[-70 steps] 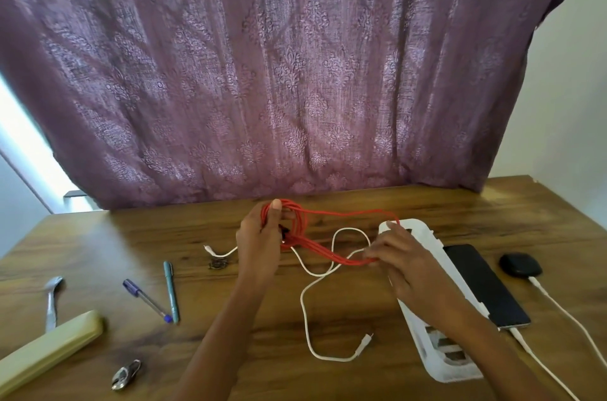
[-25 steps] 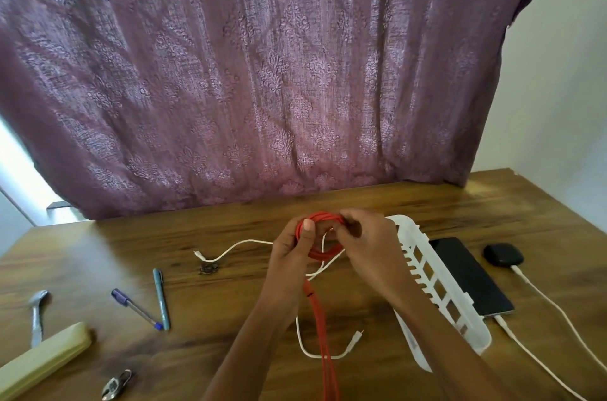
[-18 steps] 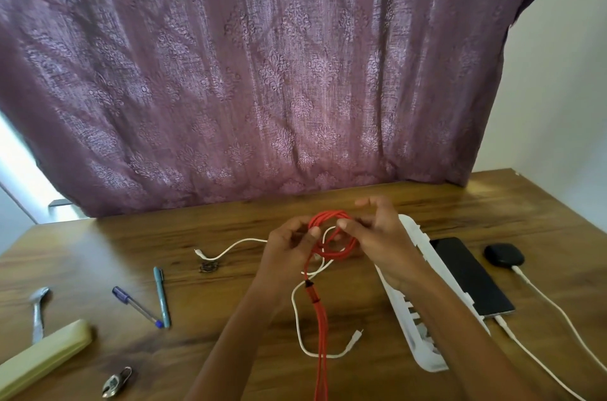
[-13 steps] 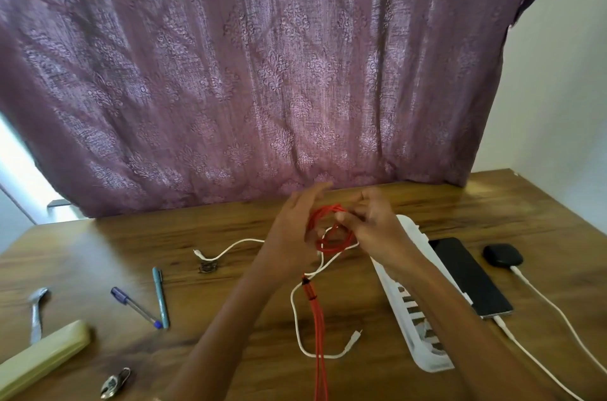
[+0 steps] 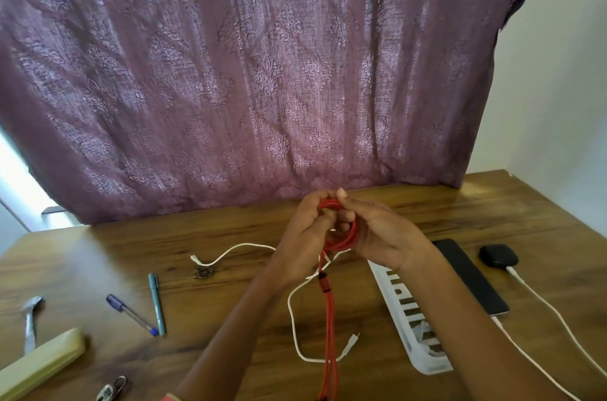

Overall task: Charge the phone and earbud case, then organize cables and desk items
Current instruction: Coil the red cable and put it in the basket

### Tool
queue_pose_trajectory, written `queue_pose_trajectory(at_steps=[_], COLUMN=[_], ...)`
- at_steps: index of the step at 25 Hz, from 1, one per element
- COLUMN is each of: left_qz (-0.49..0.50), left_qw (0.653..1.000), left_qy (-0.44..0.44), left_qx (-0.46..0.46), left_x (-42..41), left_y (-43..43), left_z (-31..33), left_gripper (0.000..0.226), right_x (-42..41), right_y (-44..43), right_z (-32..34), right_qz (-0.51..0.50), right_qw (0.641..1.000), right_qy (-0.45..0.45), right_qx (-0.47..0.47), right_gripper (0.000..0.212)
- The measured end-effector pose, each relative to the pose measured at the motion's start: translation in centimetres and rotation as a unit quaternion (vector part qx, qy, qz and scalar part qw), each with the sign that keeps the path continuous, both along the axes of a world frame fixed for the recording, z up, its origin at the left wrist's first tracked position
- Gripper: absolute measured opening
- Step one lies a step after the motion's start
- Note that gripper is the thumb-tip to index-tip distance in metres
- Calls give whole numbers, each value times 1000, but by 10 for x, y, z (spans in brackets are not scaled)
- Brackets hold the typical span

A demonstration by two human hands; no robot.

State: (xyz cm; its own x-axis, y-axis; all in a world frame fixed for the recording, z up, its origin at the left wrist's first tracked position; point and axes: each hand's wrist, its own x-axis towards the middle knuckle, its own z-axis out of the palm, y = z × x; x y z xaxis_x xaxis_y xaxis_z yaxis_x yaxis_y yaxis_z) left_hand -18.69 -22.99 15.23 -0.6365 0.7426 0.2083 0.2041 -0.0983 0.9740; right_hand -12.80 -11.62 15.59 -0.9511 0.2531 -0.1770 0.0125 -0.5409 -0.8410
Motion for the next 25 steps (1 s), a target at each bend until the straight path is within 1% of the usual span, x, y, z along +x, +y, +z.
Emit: queue_pose_trajectory(at_steps=[1,3,5,7,10,12,14,16,17,18,19,20,21,22,23,24,25], left_qz=[20,76,104,130,197,231,240,242,243,241,237,231,220,206,192,184,187], left_qw=[1000,990,971,952,938,930,928,934,940,949,959,968,972,971,969,966,964], left_qy=[14,107,196,251,249,246,243,219,193,153,98,27,-47,-110,-155,-181,-189], left_qx=[-4,-42,-85,-118,-139,-148,-147,-143,-140,-134,-120,-97,-70,-44,-18,5,25], left_x=[1,-3,-9,-13,-17,-19,-19,-17,-16,-16,-17,-19,-18,-17,-15,-14,-12], left_y=[0,-1,-1,-2,-3,-4,-3,-1,0,2,4,5,6,6,6,7,6], left_z=[-1,-1,-1,1,-1,-3,-3,-3,-4,-6,-10,-12,-12,-10,-8,-7,-6], left_gripper=[17,11,18,17,14,15,12,8,8,10,12,13,10,8,9,10,9], right_x=[0,0,2,4,9,13,14,10,9,8,7,7,7,7,6,6,5], right_y=[1,2,3,2,1,-1,-5,-9,-10,-11,-12,-12,-12,-13,-14,-15,-16], right_z=[0,0,-1,-3,-7,-10,-17,-21,-23,-25,-27,-29,-32,-36,-40,-44,-48], right_qz=[-3,-18,-23,-30,-81,-78,-80,-113,-136,-161,-187,-220,-253,-275,-282,-277,-268], right_qw=[1000,998,990,975,932,916,911,913,911,899,876,838,787,735,695,677,685], right_qy=[-9,-22,-26,-24,-27,-36,-53,-56,-51,-43,-30,-12,9,26,33,33,30], right_qx=[10,60,134,221,352,392,402,387,386,406,444,499,562,619,661,682,677], right_gripper=[25,29,31,33,28,31,31,26,25,25,24,18,9,6,17,24,28])
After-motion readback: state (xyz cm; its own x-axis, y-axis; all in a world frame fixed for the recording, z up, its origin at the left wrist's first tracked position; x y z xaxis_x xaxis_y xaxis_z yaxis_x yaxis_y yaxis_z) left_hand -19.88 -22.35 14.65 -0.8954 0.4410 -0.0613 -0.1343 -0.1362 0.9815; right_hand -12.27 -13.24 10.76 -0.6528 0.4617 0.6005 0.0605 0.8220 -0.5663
